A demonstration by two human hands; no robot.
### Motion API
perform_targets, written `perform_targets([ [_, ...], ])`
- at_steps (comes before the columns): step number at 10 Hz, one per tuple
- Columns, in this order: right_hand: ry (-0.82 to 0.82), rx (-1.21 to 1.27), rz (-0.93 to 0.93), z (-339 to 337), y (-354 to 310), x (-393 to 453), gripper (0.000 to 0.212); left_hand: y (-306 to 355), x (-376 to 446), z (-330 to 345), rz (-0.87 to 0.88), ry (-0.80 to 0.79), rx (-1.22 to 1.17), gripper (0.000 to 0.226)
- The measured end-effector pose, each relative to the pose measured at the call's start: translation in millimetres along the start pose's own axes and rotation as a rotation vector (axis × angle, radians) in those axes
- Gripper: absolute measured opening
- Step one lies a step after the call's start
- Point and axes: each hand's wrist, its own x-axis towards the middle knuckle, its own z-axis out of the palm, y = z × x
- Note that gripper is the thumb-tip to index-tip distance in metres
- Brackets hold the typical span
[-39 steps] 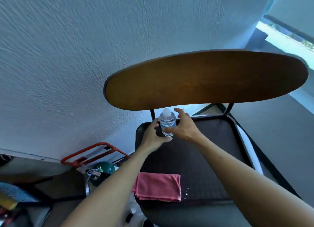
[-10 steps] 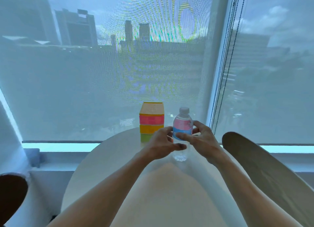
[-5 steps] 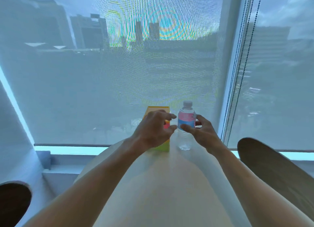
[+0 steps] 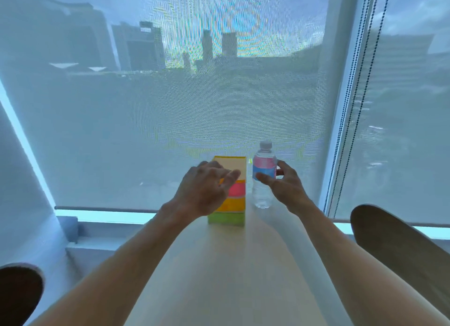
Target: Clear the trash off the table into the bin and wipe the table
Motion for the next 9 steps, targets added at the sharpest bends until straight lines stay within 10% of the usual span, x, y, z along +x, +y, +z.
perform_targets([
  [6, 0.042, -0.055, -0.090, 15, -3, 4, 0.049, -9, -5, 13, -0.021, 0.021, -0.174, 0.076],
  [9, 0.066, -0.126, 0.015, 12, -7, -21, 0.080, -3, -13, 4, -0.025, -0.060, -0.131, 0.041],
])
